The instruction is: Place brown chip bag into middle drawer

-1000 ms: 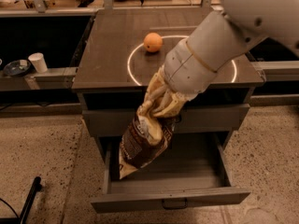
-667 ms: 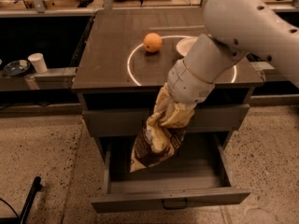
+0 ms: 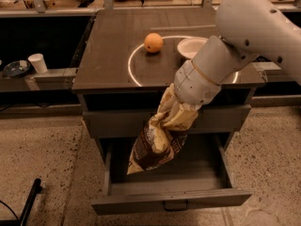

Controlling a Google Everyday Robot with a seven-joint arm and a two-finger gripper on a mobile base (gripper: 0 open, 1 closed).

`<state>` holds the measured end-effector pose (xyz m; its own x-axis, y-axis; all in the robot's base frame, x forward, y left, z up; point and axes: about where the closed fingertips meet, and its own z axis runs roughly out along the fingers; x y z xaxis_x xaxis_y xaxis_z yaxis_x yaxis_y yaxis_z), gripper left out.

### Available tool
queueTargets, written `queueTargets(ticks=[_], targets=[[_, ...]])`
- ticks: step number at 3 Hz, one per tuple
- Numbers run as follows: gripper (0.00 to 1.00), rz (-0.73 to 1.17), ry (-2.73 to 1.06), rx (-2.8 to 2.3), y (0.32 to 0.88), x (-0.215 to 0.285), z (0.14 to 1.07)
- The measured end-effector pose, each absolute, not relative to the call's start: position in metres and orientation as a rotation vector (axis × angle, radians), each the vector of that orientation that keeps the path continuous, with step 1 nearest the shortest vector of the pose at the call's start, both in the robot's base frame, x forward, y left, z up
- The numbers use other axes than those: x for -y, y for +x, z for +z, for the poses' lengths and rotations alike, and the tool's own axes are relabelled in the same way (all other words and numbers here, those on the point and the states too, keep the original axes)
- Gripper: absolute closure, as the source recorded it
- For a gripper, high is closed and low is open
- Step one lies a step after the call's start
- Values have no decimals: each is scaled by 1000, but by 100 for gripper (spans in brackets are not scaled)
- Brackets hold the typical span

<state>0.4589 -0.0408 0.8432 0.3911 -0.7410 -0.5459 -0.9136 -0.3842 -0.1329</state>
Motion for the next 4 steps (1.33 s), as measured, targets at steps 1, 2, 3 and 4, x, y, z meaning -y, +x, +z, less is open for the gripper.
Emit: queueTargets(ticks=[1,2,3,4], targets=[[100,761,-1993,-1320,443,34,811],[100,882,-1708,-1228,425,22,769],[100,854,-1508,-1285,434,31,737],[100,870,-1405,-1364,445,31,700]])
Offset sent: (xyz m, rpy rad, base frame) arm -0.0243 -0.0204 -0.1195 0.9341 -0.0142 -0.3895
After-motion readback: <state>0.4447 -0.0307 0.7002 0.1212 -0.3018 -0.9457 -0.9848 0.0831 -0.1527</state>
